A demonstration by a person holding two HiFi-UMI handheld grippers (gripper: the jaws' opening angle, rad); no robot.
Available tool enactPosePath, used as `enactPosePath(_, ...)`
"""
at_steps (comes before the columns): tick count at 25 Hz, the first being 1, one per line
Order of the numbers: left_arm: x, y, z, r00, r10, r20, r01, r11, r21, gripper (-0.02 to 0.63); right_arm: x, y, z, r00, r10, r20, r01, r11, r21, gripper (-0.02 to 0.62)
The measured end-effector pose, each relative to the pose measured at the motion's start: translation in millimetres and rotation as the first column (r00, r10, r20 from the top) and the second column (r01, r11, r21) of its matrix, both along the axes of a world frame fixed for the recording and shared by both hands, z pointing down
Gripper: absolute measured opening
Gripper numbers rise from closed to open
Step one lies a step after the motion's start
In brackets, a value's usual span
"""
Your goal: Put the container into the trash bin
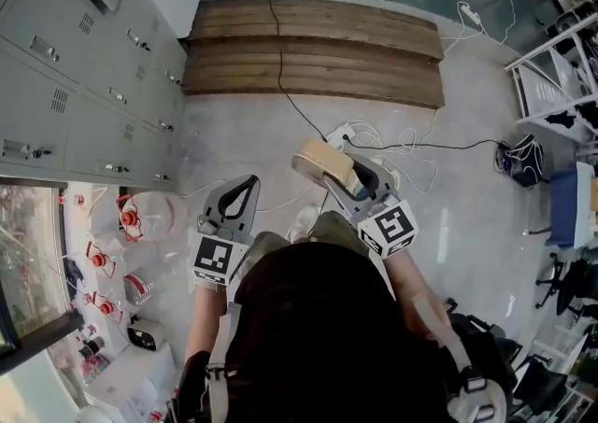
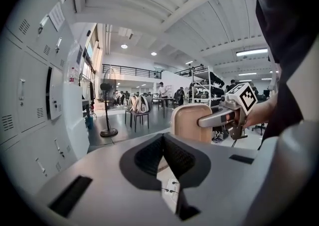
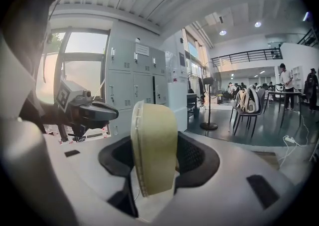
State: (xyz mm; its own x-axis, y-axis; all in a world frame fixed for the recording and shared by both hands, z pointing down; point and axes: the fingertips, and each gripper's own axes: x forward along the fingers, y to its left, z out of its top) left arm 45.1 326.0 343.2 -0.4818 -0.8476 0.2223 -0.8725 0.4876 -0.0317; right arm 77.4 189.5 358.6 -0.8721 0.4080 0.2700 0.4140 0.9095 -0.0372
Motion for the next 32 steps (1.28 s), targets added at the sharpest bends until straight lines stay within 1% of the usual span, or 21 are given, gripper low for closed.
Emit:
enactPosePath(4,-19,-33,2,0.999,0.045,-0.023,-0.045,0.999,-0.013,0.008,-16,-27,1,0.999,0.047,-0.010,-0.048,0.999,-0.012,0.213)
enactPosePath(7,-25,-54,4,0.995,0.084,-0.046,-0.086,0.996,-0.026,0.008,-22,-43,2,0.997,0.082,-0.013,-0.083,0.996,-0.024,0.213)
enactPosePath(10,-32,-74,10,0.990,0.136,-0.037,-0.137,0.990,-0.031,0.008,-25,-59,3,0.991,0.130,-0.014,-0.130,0.991,-0.033,0.213)
enactPosePath(14,-45,-102,15,0.978,0.203,-0.054,-0.205,0.978,-0.036,0.008,-30,-82,3,0.978,0.206,-0.023,-0.207,0.977,-0.046,0.213)
enactPosePath(17,-58,-128,16,0.959,0.275,-0.068,-0.278,0.960,-0.042,0.008,-31,-105,4,0.959,0.281,-0.032,-0.282,0.958,-0.053,0.213)
enactPosePath(19,-69,-149,15,0.941,0.332,-0.064,-0.334,0.942,-0.039,0.008,-31,-122,7,0.939,0.341,-0.044,-0.343,0.938,-0.048,0.213)
enactPosePath(21,-79,-170,16,0.918,0.391,-0.064,-0.394,0.918,-0.041,0.008,-31,-139,9,0.915,0.400,-0.053,-0.402,0.914,-0.045,0.213)
enactPosePath(26,-106,-217,24,0.860,0.499,-0.107,-0.508,0.858,-0.074,0.008,-35,-184,12,0.841,0.537,-0.065,-0.540,0.841,-0.037,0.213)
enactPosePath(28,-115,-236,24,0.829,0.548,-0.113,-0.557,0.827,-0.077,0.008,-35,-199,13,0.802,0.593,-0.071,-0.596,0.802,-0.033,0.213)
enactPosePath(30,-123,-255,20,0.794,0.598,-0.108,-0.606,0.792,-0.075,0.008,-34,-212,16,0.756,0.650,-0.077,-0.654,0.756,-0.032,0.213)
enactPosePath(32,-130,-273,21,0.758,0.644,-0.101,-0.651,0.757,-0.057,0.008,-33,-223,18,0.707,0.702,-0.083,-0.706,0.707,-0.031,0.213)
